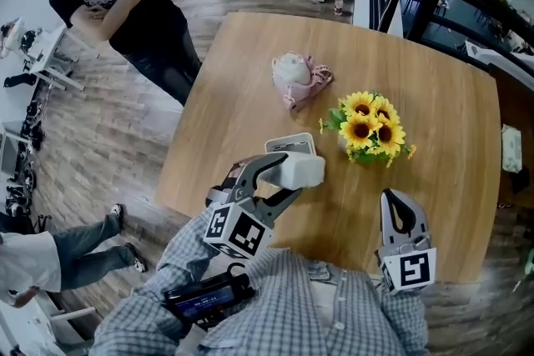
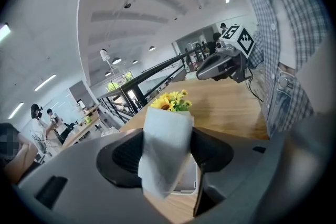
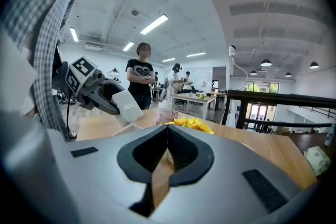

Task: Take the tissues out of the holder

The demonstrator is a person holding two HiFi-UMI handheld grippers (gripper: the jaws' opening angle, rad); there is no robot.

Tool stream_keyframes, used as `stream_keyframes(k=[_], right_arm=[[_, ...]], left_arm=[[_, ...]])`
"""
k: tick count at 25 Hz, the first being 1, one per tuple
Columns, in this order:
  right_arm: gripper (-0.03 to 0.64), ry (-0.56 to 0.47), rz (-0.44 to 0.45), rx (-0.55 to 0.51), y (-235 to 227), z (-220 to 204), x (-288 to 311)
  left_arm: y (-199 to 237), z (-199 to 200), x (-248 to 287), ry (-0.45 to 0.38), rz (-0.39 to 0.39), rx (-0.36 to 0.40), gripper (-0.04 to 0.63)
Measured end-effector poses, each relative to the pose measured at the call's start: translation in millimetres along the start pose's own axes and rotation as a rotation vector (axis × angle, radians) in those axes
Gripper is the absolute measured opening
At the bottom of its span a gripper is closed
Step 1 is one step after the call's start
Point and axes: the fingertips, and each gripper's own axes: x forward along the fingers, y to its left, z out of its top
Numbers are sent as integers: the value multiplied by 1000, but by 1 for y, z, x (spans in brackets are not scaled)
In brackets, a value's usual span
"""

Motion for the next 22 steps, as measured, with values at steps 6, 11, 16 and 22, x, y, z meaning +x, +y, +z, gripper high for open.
stream_keyframes(k=[6, 11, 16, 22], right_arm=[[11, 2, 12, -4, 3, 2, 1], [11, 1, 16, -7, 5, 0, 1], [11, 1, 27, -11, 8, 2, 2], [11, -30, 16, 18, 9, 7, 6]], left_arm=[[-2, 0, 0, 10, -9, 14, 281], [-5, -1, 1, 13, -17, 24, 281], [-4, 1, 1, 16, -19, 40, 281], [-6, 1, 3, 18, -22, 53, 281]])
